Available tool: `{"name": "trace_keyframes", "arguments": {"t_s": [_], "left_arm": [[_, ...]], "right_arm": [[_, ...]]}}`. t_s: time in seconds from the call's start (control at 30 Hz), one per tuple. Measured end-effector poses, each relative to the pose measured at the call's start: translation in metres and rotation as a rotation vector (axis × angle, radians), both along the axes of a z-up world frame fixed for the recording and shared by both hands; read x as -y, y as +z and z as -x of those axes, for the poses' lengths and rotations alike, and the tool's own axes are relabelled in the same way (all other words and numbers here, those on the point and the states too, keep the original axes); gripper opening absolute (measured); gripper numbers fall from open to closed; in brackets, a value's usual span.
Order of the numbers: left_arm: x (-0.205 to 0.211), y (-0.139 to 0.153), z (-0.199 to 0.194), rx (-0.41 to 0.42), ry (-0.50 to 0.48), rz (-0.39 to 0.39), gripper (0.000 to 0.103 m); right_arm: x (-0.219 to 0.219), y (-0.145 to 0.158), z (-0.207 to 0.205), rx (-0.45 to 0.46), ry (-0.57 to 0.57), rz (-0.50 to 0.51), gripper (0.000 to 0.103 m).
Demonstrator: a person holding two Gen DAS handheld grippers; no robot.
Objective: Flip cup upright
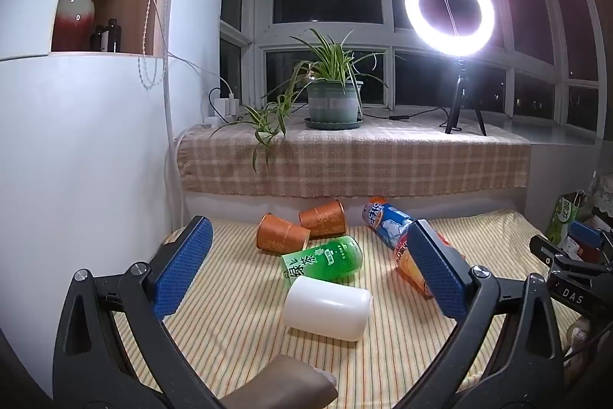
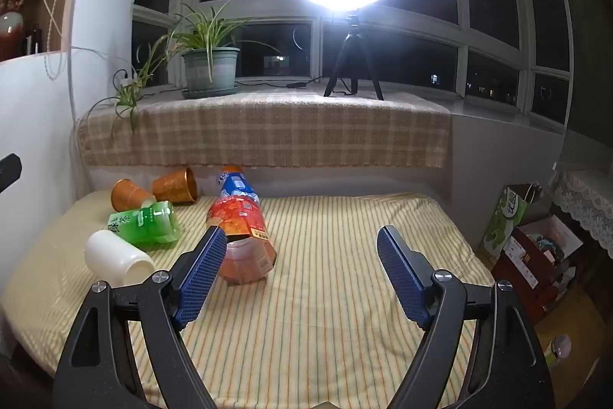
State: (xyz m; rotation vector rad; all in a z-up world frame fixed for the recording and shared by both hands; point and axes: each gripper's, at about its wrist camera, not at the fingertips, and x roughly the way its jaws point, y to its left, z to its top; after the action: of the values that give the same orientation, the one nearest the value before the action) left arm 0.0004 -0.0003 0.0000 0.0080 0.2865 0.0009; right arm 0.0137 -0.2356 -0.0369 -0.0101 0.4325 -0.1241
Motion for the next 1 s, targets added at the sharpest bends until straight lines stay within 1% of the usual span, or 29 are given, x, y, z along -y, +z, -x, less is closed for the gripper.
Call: {"name": "trace_keyframes", "arguments": {"t_s": [0.07,0.1,0.23,0.37,0.57,1.0], "left_arm": [[0.0,0.0,-0.001,-0.004,0.0,0.002,0.103],[0.0,0.0,0.0,0.015,0.0,0.006,0.103],[0.0,0.0,0.0,0.01,-0.001,0.007,0.103],[-0.008,0.005,0.006,0.02,0.003,0.012,0.103],[-0.017,0.0,0.007,0.017,0.008,0.017,0.103],[-0.016,-0.002,0.002,0.011,0.017,0.017,0.103]], "right_arm": [[0.0,0.001,0.0,0.001,0.001,-0.004,0.081],[0.0,0.001,0.0,-0.001,0.001,-0.003,0.081],[-0.001,0.002,0.0,0.002,0.001,-0.003,0.081],[-0.002,0.001,-0.001,0.002,0.002,0.0,0.081],[-0.005,0.002,-0.001,0.003,0.002,0.002,0.081],[-0.004,0.001,-0.002,0.002,0.002,0.001,0.081]]}}
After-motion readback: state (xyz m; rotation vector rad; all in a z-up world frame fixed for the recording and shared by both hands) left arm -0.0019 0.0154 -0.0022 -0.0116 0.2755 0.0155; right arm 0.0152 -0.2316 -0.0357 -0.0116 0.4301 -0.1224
